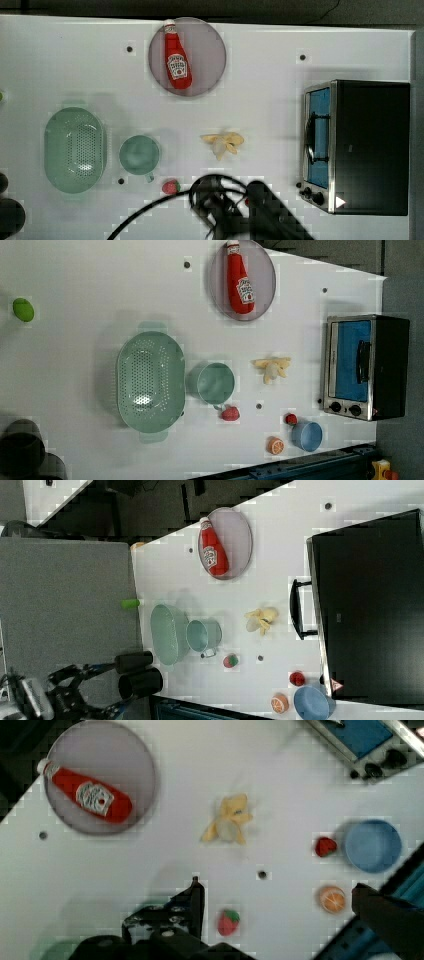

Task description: Pick banana from table and place on oven.

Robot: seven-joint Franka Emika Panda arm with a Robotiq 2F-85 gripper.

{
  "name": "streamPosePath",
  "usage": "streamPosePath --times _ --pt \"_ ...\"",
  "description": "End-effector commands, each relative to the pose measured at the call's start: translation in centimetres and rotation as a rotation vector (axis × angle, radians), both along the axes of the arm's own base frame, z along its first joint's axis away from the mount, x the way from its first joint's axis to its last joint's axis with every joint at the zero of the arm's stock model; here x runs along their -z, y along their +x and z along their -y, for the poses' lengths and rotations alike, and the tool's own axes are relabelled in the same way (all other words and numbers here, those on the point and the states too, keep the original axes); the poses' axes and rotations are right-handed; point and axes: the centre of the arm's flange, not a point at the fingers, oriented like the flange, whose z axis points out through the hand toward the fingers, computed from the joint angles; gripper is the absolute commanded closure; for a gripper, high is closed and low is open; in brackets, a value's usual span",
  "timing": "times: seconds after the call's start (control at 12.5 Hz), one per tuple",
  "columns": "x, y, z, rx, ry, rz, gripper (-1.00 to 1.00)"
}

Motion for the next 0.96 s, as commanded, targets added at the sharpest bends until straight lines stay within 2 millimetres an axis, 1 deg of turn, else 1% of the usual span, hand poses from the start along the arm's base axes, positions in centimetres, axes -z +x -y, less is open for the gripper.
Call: streamPosePath --times 0.08,0.32,0.56,0.8,0.96 --pt "11.2 5.1 0.4 0.043 0.009 -0.187 -1.00" --pt "18.6 8.4 0.4 0.040 0.005 -0.170 -1.00" --pt "26.1 11.0 0.5 0.039 0.002 -0.161 -1.00" --pt "33.2 12.5 0.6 0.039 -0.001 -0.162 -1.00" --pt "37.5 12.7 0.7 0.040 -0.002 -0.156 -1.00"
